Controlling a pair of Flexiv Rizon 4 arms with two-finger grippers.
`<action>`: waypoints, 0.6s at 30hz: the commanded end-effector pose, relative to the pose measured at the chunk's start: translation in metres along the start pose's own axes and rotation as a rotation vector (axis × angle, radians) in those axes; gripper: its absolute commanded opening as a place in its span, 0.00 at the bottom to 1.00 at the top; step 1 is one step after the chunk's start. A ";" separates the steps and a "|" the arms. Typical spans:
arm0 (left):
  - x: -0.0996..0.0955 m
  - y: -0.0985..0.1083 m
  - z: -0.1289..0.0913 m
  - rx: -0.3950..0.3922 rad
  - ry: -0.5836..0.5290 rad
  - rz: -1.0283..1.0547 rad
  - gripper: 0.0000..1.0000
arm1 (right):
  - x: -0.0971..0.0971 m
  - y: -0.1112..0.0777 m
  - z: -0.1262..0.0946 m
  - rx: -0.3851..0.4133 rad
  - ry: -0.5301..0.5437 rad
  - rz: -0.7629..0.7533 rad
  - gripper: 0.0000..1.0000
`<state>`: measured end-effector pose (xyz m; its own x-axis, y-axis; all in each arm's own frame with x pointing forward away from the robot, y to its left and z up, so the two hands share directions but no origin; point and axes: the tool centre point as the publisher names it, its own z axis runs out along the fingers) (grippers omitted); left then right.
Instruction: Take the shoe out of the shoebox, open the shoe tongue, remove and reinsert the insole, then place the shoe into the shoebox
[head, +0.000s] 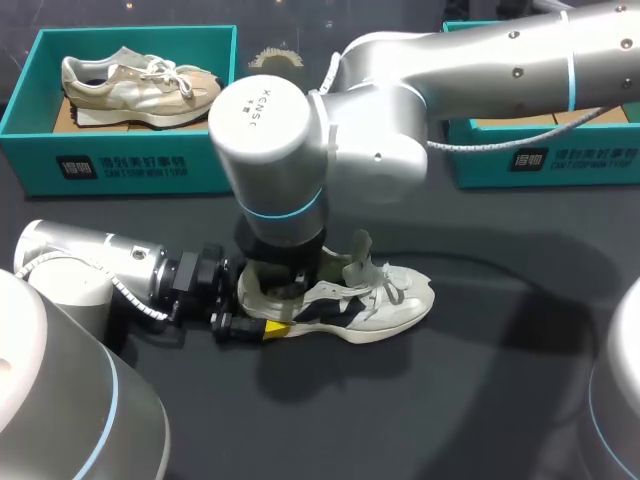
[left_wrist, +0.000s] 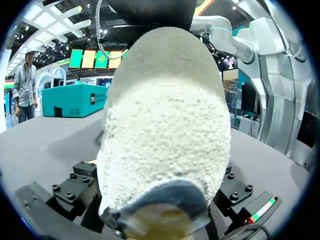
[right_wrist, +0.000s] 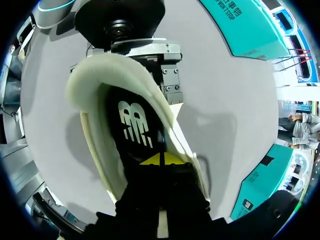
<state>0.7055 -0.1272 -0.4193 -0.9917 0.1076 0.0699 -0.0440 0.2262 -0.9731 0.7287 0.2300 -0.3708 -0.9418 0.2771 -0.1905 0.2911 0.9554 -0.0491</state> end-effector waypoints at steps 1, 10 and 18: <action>-0.001 0.002 0.001 0.000 0.001 0.000 0.00 | -0.007 -0.015 0.003 -0.042 0.030 0.006 0.00; -0.001 0.002 0.001 0.000 0.001 0.000 0.00 | -0.010 -0.020 0.015 -0.059 0.078 -0.003 0.29; -0.001 0.002 0.001 0.000 0.001 0.000 0.00 | -0.007 -0.018 0.023 -0.042 0.113 -0.025 0.31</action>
<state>0.7057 -0.1272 -0.4192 -0.9917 0.1073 0.0705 -0.0447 0.2262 -0.9731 0.7300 0.2072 -0.3860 -0.9607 0.2635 -0.0868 0.2651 0.9642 -0.0072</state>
